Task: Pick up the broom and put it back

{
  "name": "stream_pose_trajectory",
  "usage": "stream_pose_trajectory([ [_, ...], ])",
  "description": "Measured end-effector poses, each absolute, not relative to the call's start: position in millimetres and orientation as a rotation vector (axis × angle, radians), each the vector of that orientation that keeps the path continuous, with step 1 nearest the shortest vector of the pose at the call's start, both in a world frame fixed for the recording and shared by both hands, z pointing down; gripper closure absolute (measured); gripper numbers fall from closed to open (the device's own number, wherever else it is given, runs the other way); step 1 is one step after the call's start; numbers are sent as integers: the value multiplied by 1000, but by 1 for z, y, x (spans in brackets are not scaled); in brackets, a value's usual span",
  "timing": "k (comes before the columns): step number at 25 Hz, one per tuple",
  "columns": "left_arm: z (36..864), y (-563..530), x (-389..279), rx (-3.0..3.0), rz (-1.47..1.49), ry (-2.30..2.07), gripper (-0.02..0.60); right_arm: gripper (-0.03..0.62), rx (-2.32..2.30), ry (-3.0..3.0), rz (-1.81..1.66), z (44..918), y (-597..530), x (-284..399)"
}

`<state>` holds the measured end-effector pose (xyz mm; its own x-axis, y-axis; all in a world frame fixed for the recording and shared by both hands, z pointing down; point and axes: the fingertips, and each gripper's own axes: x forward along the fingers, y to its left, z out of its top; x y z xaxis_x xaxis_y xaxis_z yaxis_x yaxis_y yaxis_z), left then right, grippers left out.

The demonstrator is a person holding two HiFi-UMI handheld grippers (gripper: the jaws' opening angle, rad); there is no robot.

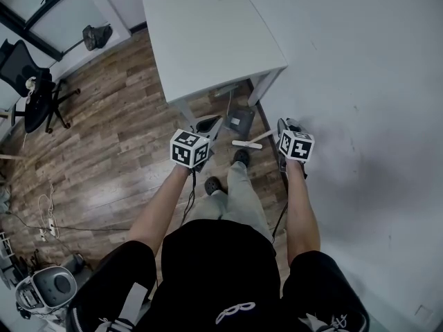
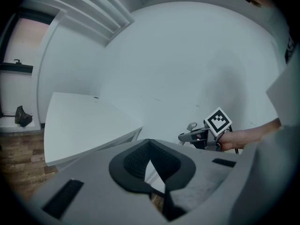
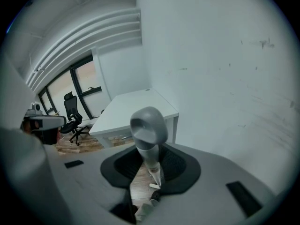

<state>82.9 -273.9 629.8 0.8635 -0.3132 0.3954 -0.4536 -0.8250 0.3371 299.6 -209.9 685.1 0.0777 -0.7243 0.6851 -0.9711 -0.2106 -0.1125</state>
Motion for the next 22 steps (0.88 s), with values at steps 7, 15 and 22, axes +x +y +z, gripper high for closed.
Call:
stream_pose_trajectory([
  [7,632,-283,93,2599,452,-577,571,477,1968,-1679,917,694,-221,309],
  [15,630,-307,110,2582,446,-611,571,477,1960,-1703,902,682,-255,332],
  [22,619,-334,129,2580,425,-642,571,477,1934,-1740,878,667,-291,347],
])
